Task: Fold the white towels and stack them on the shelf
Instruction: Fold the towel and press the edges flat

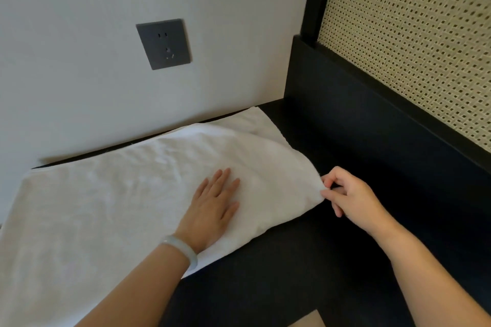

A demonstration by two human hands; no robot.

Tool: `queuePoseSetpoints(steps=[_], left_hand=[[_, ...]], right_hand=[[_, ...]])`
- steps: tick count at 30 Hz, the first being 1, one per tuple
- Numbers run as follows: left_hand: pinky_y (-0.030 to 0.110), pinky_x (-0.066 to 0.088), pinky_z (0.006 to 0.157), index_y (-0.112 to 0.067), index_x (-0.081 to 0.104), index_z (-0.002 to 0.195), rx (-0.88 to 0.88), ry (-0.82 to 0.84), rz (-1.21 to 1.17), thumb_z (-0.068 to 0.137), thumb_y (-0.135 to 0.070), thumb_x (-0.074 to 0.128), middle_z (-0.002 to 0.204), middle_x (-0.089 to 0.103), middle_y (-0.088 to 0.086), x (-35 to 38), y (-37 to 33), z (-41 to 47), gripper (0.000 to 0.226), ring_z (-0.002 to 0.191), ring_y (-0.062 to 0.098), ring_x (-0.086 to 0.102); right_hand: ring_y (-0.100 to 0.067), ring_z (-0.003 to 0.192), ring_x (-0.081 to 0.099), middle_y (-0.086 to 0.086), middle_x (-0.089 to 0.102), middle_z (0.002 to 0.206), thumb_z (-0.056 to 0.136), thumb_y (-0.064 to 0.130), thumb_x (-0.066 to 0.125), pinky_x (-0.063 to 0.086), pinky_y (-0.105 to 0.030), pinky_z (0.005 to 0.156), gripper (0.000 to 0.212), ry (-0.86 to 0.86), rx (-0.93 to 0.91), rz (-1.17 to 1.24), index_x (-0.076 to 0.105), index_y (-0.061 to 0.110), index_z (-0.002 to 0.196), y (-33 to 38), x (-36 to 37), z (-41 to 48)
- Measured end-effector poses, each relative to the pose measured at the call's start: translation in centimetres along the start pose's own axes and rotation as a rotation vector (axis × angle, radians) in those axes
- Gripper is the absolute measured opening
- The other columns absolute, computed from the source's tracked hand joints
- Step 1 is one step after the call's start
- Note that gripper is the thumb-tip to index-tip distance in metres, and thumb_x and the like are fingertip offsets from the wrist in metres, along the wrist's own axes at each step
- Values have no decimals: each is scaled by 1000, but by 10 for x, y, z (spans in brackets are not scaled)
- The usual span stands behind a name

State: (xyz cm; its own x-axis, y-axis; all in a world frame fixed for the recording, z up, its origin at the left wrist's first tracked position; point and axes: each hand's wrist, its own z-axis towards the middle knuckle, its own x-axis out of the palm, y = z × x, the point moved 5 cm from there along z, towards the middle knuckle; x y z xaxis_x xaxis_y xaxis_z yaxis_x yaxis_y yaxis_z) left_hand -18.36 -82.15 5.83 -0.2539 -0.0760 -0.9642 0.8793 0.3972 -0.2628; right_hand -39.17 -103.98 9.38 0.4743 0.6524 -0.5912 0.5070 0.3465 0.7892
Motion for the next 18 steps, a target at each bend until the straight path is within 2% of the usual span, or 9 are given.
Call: queuePoseSetpoints(steps=[2, 5, 6, 8, 9, 12, 14, 16, 18], left_hand=[[33, -16, 120, -35, -9, 154, -24, -4, 95, 99, -55, 6, 160, -24, -9, 4, -1, -7, 61, 146, 9, -26], [36, -16, 120, -36, -14, 153, -30, 3, 94, 94, -60, -3, 159, -27, -9, 8, -4, -7, 64, 145, 9, -28], [36, -16, 120, -37, -15, 153, -26, 3, 90, 93, -61, -4, 159, -27, -10, 8, -3, -7, 65, 145, 9, -28], [35, -17, 120, -38, -17, 152, -10, -5, 100, 94, -62, -3, 159, -27, -11, 8, -2, -7, 64, 144, 6, -29], [34, -17, 119, -38, -19, 151, -5, -8, 96, 94, -62, -3, 159, -26, -12, 8, -1, -8, 64, 143, 4, -30], [31, -16, 119, -35, -21, 151, -23, -15, 40, 95, -61, -1, 159, -21, -15, 6, 0, -9, 65, 142, -3, -27], [32, -16, 120, -33, -21, 151, -28, -3, 53, 94, -62, -3, 159, -22, -15, 6, -1, -8, 67, 142, -2, -28], [34, -15, 120, -33, -20, 151, -33, -1, 65, 92, -63, -5, 159, -23, -14, 6, -3, -7, 69, 143, 2, -28], [36, -14, 121, -32, -20, 151, -29, 14, 79, 90, -64, -6, 159, -24, -12, 7, -4, -8, 71, 145, 5, -26]], right_hand=[[-8, 46, 52, 9, 66, 66, 95, 19, 63, 56, -33, 59, 13, 69, 36, -61, 56, 27, 89, -2, 2, 4], [-6, 52, 57, 10, 67, 87, 96, 26, 64, 51, -25, 53, 6, 66, 78, -82, 61, 31, 97, -5, 9, 8], [-7, 60, 62, 10, 67, 91, 96, 28, 63, 54, -27, 57, 3, 49, 79, -120, 64, 31, 95, -4, 8, 9], [-10, 76, 66, 6, 68, 85, 95, 29, 64, 55, -34, 70, 13, 32, 66, -194, 68, 30, 83, -1, -5, 13], [-8, 77, 65, 7, 68, 81, 95, 28, 64, 53, -32, 70, 18, 33, 56, -183, 69, 30, 77, 0, -16, 16], [-5, 72, 62, 11, 68, 76, 94, 26, 66, 44, -26, 65, 23, 62, 55, -136, 71, 33, 73, 4, -35, 24], [-11, 64, 58, 4, 64, 69, 95, 22, 65, 44, -27, 63, 21, 74, 107, -112, 71, 25, 75, -5, -28, 24], [-12, 48, 46, -3, 56, 59, 97, 20, 62, 40, -25, 52, 14, 122, 203, -18, 70, 15, 86, -16, -14, 19], [-12, 41, 40, -6, 51, 53, 99, 19, 58, 35, -24, 44, 13, 168, 286, 98, 69, 11, 97, -24, -9, 13]])
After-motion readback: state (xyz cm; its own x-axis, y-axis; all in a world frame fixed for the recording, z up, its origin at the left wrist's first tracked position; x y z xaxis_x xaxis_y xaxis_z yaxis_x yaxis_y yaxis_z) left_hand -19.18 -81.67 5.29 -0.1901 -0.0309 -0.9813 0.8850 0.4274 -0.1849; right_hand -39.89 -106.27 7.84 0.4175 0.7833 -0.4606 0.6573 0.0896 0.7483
